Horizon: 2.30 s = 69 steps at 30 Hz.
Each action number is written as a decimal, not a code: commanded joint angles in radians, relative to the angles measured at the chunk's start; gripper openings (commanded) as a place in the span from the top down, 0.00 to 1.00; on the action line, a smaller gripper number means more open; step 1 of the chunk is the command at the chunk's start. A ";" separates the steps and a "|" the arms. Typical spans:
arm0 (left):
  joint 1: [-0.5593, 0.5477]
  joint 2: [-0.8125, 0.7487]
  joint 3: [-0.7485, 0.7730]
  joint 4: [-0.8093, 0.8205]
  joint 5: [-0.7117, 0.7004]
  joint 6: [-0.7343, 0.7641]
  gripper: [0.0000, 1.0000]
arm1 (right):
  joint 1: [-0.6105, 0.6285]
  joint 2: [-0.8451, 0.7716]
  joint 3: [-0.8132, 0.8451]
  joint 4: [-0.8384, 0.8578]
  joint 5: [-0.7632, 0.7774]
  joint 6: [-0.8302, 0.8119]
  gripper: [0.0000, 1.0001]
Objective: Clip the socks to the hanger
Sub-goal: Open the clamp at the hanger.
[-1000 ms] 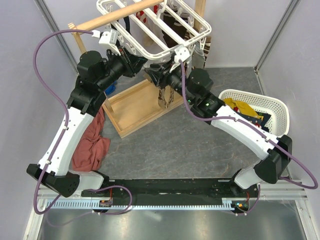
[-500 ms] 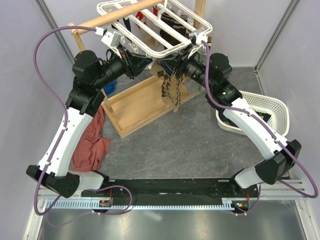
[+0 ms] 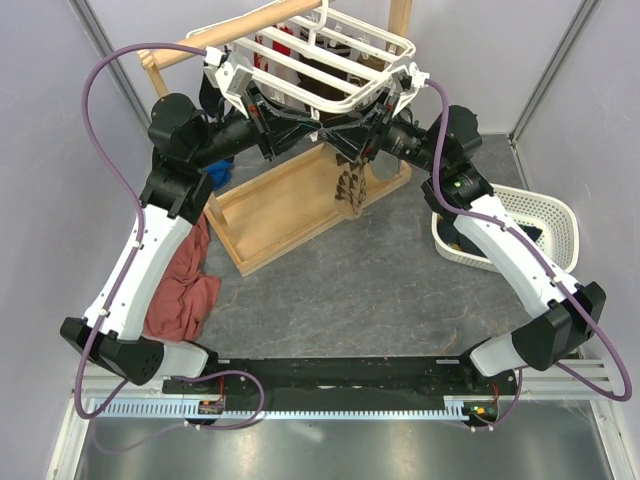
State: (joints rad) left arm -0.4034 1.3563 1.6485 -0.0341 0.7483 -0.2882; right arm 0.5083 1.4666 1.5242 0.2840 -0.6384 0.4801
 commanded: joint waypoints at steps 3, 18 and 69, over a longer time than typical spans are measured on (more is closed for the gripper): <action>-0.003 0.020 0.048 0.117 0.124 -0.069 0.98 | -0.019 -0.086 -0.044 0.050 -0.102 -0.018 0.51; -0.003 0.037 0.054 0.172 0.137 -0.124 0.98 | -0.047 -0.043 -0.049 0.248 -0.254 0.095 0.47; -0.049 -0.108 -0.038 -0.081 -0.275 -0.049 0.31 | 0.028 -0.026 -0.019 0.086 -0.104 -0.198 1.00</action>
State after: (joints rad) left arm -0.4213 1.3506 1.6241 -0.0238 0.6697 -0.4076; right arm 0.5098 1.5146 1.5116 0.4850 -0.8307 0.4595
